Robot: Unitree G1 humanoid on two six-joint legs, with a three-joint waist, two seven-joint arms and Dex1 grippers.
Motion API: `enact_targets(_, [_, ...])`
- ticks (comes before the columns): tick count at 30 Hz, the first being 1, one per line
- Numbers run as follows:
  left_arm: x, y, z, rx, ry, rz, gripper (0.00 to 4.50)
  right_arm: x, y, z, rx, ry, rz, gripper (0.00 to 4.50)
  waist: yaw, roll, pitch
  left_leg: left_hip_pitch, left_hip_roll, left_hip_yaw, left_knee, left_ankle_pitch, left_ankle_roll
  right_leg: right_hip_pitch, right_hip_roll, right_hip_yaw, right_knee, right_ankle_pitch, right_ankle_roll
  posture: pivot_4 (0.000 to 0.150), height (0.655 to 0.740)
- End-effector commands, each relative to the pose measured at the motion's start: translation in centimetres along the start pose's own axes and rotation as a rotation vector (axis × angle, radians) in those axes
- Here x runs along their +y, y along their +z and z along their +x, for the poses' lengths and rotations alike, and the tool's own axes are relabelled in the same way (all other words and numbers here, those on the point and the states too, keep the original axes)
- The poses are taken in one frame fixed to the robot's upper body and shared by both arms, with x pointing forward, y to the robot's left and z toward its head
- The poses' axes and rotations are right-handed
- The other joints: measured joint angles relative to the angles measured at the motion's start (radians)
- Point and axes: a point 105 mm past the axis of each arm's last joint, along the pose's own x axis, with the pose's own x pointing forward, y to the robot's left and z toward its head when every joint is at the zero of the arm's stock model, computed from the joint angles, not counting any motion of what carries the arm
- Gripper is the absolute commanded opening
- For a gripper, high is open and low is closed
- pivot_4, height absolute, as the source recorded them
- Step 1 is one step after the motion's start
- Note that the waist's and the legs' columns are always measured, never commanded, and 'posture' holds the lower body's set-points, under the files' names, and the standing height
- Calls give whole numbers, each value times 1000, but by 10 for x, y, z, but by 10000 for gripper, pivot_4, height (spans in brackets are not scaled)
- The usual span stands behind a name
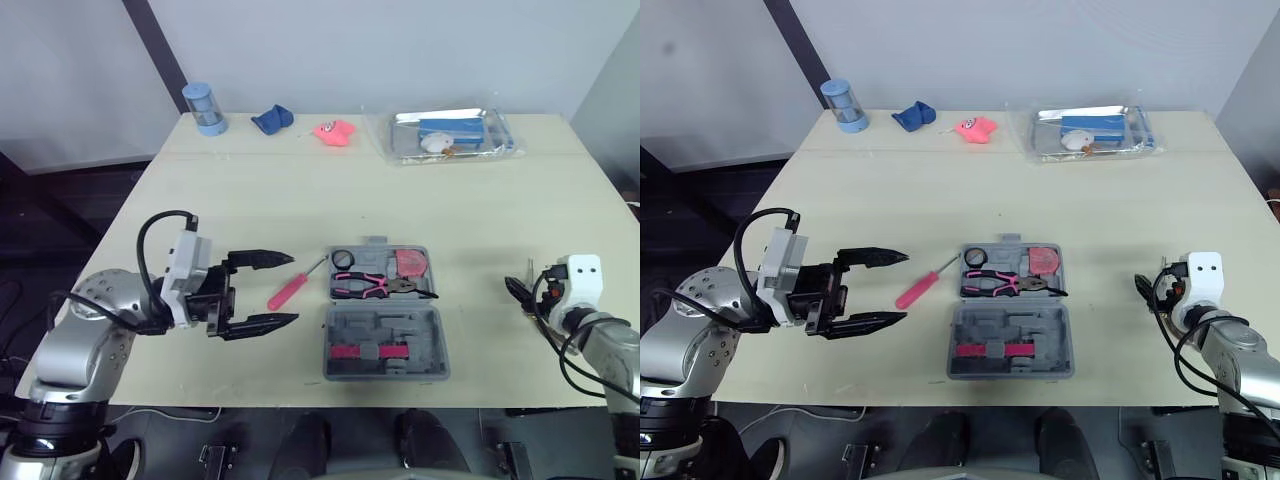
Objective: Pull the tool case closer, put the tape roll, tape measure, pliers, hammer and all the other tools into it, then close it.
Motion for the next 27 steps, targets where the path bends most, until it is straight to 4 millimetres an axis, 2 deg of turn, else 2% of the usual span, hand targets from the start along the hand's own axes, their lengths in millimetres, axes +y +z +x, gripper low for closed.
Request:
enact_targets(1, [-6,18,7,-25,-56,49,45000,2,-3,6,14,-26,19,43311,-2,0,0,-2,0,0,0,0,0,-1,0,0,0,0,0,1500,7400])
enact_targets(6, [-10,25,11,-32,-79,56,45000,1,-9,13,37,-62,59,43311,-4,0,0,-3,0,0,1,0,0,-4,0,0,1,0,0,1500,7400])
enact_targets(9, [-11,26,11,-32,-82,52,45000,-3,-12,14,48,-85,55,30473,-3,0,0,-3,0,0,1,0,0,-4,0,0,1,0,0,1500,7400])
enact_targets(11, [-11,26,11,-32,-83,50,45000,-4,-12,15,46,-90,56,20338,-3,0,0,-3,0,0,1,0,0,-4,0,0,1,0,0,1500,7400])
enact_targets(12, [-11,26,11,-31,-84,48,45000,-4,-12,15,43,-89,59,17759,-4,0,0,-3,0,0,1,0,0,-4,0,0,1,0,0,1500,7400])
enact_targets(15, [-12,25,11,-28,-87,46,45000,-2,-11,15,42,-84,61,2245,-4,0,0,-3,0,0,1,0,0,-4,0,0,1,0,0,1500,7400])
enact_targets(16, [-12,25,11,-28,-87,46,45000,-1,-11,14,41,-82,61,101,-3,0,0,-3,0,0,1,0,0,-4,0,0,1,0,0,1500,7400])
enact_targets(24, [-15,27,8,-21,-103,45,45000,29,-4,-10,21,22,35,11,-1,0,0,-5,0,-2,1,0,0,-5,0,-1,1,0,0,1500,7400])
enact_targets(27, [-20,26,8,-16,-134,36,45000,55,-15,-31,55,100,28,11,-1,1,0,-5,0,-2,1,0,0,-5,0,-1,2,0,0,1500,7400])
